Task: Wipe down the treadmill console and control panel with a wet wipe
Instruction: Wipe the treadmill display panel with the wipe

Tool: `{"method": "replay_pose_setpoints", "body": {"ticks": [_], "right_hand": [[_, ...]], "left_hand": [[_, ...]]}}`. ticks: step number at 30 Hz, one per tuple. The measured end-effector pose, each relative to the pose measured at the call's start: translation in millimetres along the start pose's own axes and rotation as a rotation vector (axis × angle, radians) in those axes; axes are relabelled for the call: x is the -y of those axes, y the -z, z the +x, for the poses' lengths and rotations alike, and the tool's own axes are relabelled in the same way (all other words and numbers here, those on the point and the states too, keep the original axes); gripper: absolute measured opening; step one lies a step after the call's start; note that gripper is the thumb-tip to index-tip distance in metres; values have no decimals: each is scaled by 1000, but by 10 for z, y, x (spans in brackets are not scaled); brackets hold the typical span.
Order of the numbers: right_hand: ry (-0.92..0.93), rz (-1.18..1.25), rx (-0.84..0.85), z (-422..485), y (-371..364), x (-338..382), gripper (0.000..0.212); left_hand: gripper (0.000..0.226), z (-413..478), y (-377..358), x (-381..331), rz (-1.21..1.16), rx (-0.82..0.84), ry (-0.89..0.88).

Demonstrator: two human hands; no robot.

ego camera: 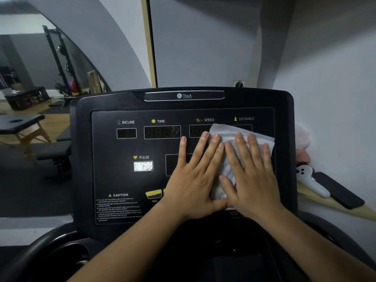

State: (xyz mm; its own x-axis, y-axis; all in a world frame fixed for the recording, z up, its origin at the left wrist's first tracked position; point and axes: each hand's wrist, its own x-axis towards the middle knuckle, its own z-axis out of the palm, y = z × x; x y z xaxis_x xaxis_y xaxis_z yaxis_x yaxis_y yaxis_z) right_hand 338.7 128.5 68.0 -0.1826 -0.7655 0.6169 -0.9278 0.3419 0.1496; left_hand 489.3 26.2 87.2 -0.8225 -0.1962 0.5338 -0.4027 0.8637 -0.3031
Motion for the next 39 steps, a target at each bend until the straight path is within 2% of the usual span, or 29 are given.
{"method": "replay_pose_setpoints", "body": {"ticks": [4, 7, 10, 15, 17, 23, 25, 28, 31, 36, 39], "right_hand": [[-37, -4, -28, 245, 61, -139, 77], [-142, -5, -38, 520, 197, -332, 75], [-174, 0, -41, 493, 220, -309, 75], [33, 20, -28, -240, -1, -249, 70], [53, 12, -33, -308, -8, -395, 68], [-176, -31, -53, 539, 245, -486, 67], [-145, -27, -64, 624, 259, -313, 65], [11, -36, -13, 279, 143, -157, 64], [55, -39, 50, -24, 92, -364, 63], [-167, 19, -16, 522, 240, -753, 68], [-189, -24, -44, 857, 333, -604, 67]], "left_hand": [[113, 6, 2, -9, -8, 7, 20], [101, 7, -12, -34, -4, -10, 41], [88, 14, -67, -50, 12, -38, 64], [86, 15, -109, -70, 2, -65, 62], [87, 18, -109, -64, 6, -60, 70], [87, 10, -100, -54, 30, -49, 77], [87, 6, -103, -55, 34, -58, 69], [86, 5, -117, -63, 17, -86, 55], [86, 10, -117, -64, 13, -83, 56], [87, 12, -106, -66, 21, -59, 70], [87, 7, -111, -70, 14, -69, 70]]}}
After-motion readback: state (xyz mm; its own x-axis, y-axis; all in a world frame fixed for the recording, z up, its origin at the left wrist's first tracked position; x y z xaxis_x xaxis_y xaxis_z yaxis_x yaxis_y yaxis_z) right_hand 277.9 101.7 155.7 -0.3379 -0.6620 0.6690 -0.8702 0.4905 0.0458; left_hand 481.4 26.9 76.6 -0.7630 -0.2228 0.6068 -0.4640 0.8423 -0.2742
